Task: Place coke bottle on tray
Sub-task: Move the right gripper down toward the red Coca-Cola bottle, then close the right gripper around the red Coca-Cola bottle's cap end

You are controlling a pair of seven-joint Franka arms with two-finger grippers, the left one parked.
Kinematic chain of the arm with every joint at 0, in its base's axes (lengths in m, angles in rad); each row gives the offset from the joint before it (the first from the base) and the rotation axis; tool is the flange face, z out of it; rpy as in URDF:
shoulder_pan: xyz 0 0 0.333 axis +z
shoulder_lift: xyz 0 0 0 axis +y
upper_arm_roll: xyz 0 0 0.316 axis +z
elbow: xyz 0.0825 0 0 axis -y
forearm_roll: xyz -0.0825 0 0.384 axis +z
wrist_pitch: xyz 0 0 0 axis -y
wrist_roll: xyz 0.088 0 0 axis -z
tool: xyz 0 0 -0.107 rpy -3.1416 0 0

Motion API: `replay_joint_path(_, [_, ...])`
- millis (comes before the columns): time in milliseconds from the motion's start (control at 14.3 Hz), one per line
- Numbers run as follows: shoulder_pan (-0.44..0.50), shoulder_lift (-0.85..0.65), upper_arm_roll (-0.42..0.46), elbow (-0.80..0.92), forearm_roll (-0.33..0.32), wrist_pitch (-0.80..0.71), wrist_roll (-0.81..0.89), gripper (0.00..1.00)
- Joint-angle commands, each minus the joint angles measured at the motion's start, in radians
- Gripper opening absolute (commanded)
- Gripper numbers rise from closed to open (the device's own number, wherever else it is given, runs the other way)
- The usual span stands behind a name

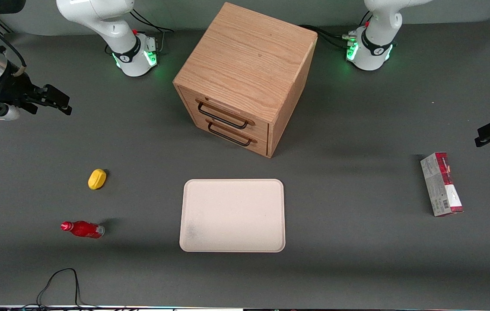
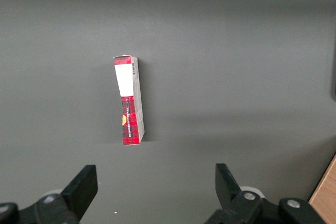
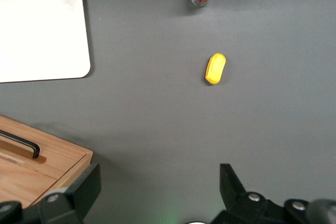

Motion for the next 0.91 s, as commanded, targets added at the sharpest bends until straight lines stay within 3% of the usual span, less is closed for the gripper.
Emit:
replay_joint_path(0, [-0.046,0.166,-0.007,0.172,0.028,-0.004,-0.030,1.00])
replay_joint_path(140, [-0.095,0.307,-0.007,0.336,0.077,-0.009,-0.056,1.00])
replay_joint_path(349, [-0.156,0.504,-0.006,0.555,0.080,-0.014,-0.122,1.00])
replay_joint_path(558, [-0.182,0.628,0.005,0.587,0.109,0.061,-0.230,1.00])
replay_joint_path(837, [-0.210,0.766,0.065,0.584,0.104,0.224,-0.234,1.00])
